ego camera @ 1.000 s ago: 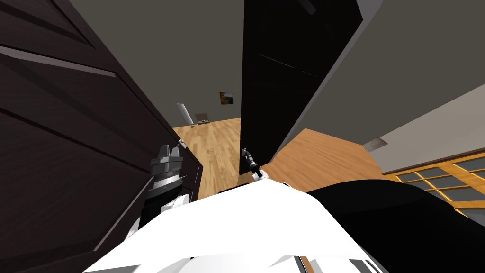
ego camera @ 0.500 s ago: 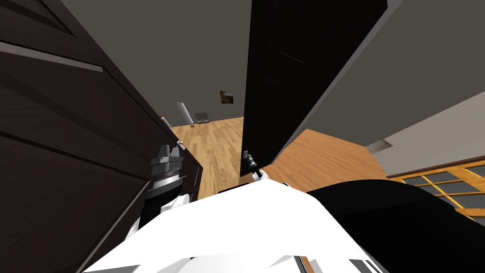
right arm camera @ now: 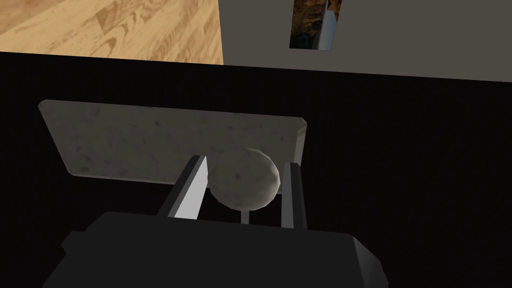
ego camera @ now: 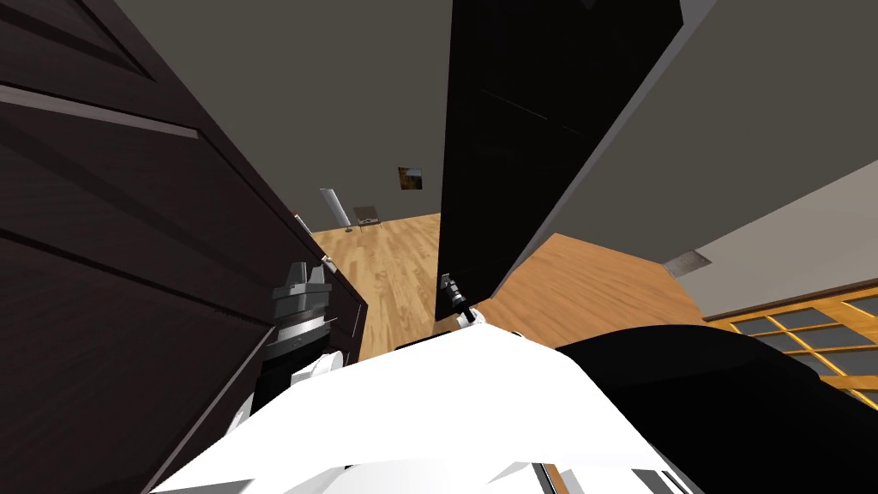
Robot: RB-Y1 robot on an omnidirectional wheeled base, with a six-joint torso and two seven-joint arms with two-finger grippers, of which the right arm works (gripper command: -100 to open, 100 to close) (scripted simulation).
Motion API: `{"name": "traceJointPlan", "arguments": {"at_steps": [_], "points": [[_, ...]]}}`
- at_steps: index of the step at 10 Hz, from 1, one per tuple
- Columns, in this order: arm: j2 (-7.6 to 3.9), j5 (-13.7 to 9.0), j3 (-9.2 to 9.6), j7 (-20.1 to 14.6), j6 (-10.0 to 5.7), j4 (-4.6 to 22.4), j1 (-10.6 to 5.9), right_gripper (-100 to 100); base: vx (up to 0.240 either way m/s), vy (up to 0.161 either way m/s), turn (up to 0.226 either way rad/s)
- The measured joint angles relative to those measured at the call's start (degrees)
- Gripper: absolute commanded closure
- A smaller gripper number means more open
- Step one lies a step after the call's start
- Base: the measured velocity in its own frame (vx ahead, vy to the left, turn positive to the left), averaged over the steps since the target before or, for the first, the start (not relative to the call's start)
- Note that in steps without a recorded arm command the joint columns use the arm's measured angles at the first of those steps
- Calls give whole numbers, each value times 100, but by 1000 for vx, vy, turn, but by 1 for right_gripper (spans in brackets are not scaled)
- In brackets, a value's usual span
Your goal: Push the door open
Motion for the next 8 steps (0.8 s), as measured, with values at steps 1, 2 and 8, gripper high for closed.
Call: {"name": "traceJointPlan", "arguments": {"at_steps": [1, 2, 8], "points": [[-10, -13, -11, 2, 27, -8, 35, 100, 151, 54, -24], [-18, -48, -60, 28, -19, 122, -36, 100, 166, 63, -20], [-59, -228, -314, 168, 35, 23, -9, 100, 190, 72, -47]]}}
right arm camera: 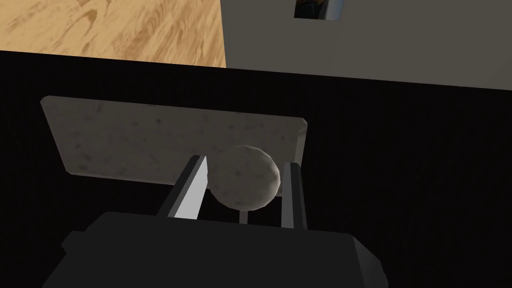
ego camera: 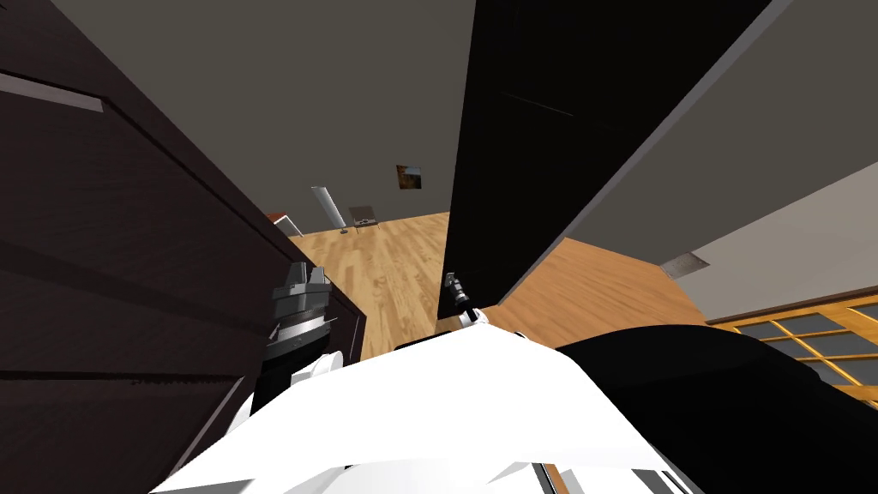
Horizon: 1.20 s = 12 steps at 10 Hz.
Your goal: Push the door open
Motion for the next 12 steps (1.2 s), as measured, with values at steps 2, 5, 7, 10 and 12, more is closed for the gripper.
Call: {"name": "traceJointPlan", "arguments": {"at_steps": [2, 5, 7, 10, 12], "points": [[-2, -80, -116, 68, 111, -62, -5, 100, 189, 88, -60], [-61, -179, -262, 144, -67, 219, -164, 100, 65, 15, -6], [-58, -214, -311, 158, 22, 81, -70, 100, 133, 70, -107], [-57, -322, -482, 271, 51, 123, -51, 100, 137, 57, -46], [-143, -402, -600, 302, -57, 293, -161, -100, 7, 50, -69]]}}
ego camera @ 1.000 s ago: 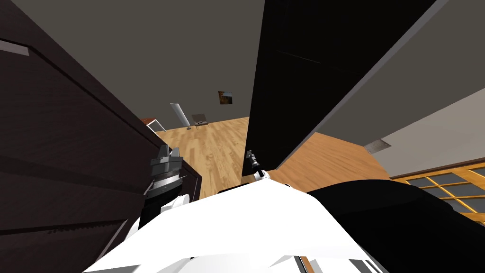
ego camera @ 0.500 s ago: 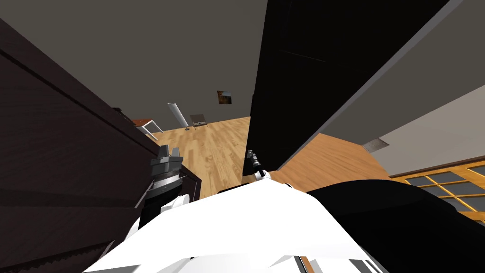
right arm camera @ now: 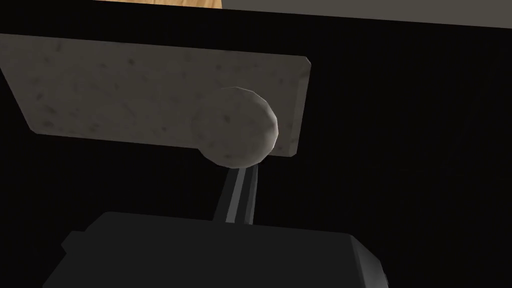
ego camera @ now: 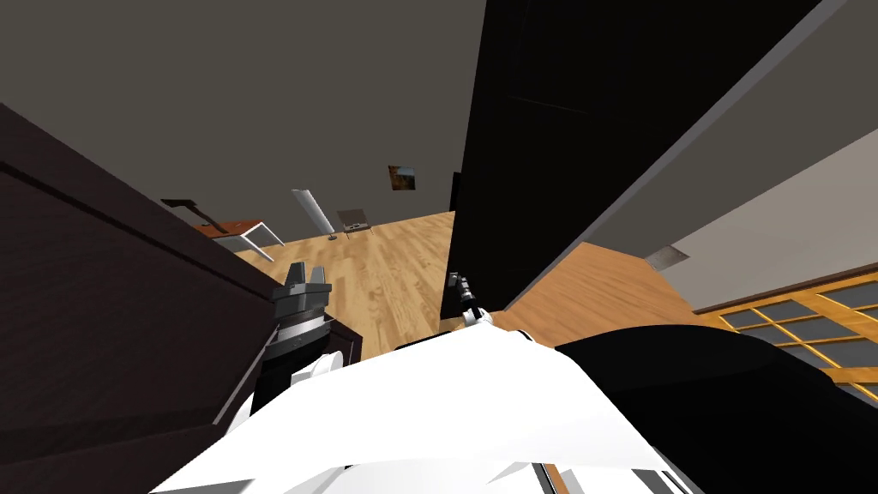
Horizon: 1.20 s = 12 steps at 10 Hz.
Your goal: Push the door open
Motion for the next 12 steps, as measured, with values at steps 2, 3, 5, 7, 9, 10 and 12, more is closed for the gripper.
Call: {"name": "traceJointPlan", "arguments": {"at_steps": [2, 3, 5, 7, 9, 10, 12], "points": [[77, 10, 24, 44, 91, -120, 11, -100, -227, 64, -76], [98, 10, 30, 59, 103, -102, -14, -100, -219, 53, -63], [171, 2, 28, 120, 79, 41, -132, -100, -250, 55, -110], [276, 14, 50, 170, 173, -122, -81, -100, -11, 8, 5], [247, 6, 27, 184, 130, -104, -68, -100, 196, 8, 29], [237, 1, 15, 192, 117, -86, -76, -100, 216, -7, 20], [238, -1, 0, 202, 101, -144, -21, -100, 229, -28, 36]]}}
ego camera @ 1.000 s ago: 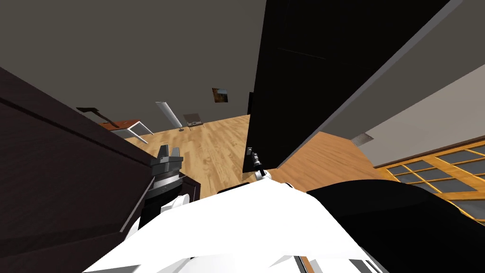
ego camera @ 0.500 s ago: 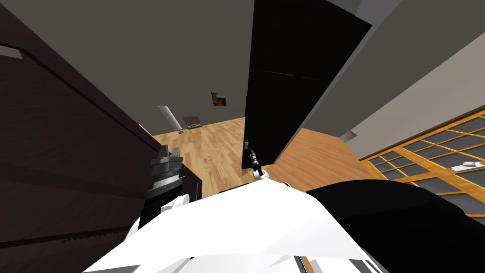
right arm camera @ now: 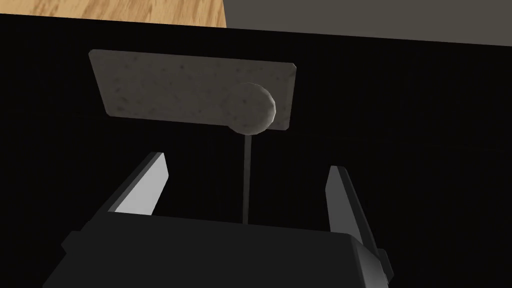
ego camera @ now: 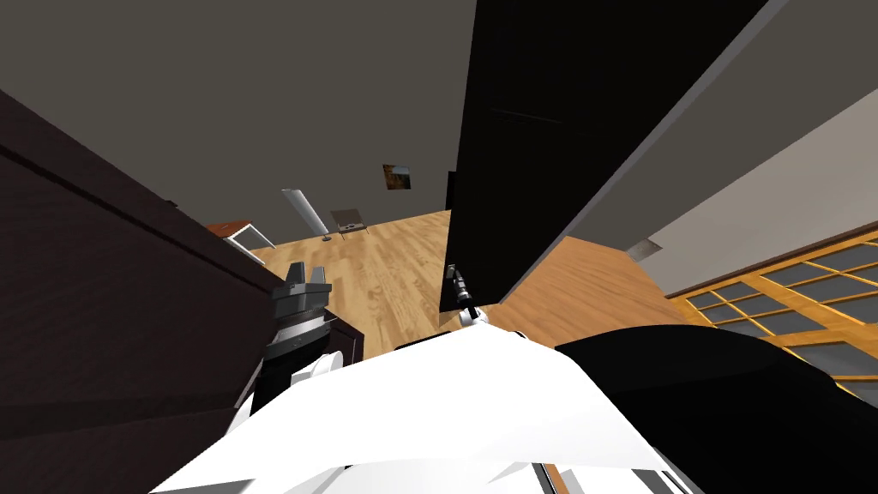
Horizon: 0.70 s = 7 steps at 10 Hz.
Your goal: Push the door open
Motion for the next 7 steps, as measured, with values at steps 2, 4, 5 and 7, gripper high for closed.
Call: {"name": "traceJointPlan", "arguments": {"at_steps": [2, 4, 5, 7], "points": [[12, -13, -35, 20, -65, 48, -2, -100, 229, 8, 25], [38, -16, -45, 28, -94, 43, 18, 100, 39, -1, -1], [33, -17, -45, 28, -90, 43, 12, 100, -39, 4, 9], [29, -16, -46, 30, -76, 44, 6, 100, -20, 0, 1]]}}
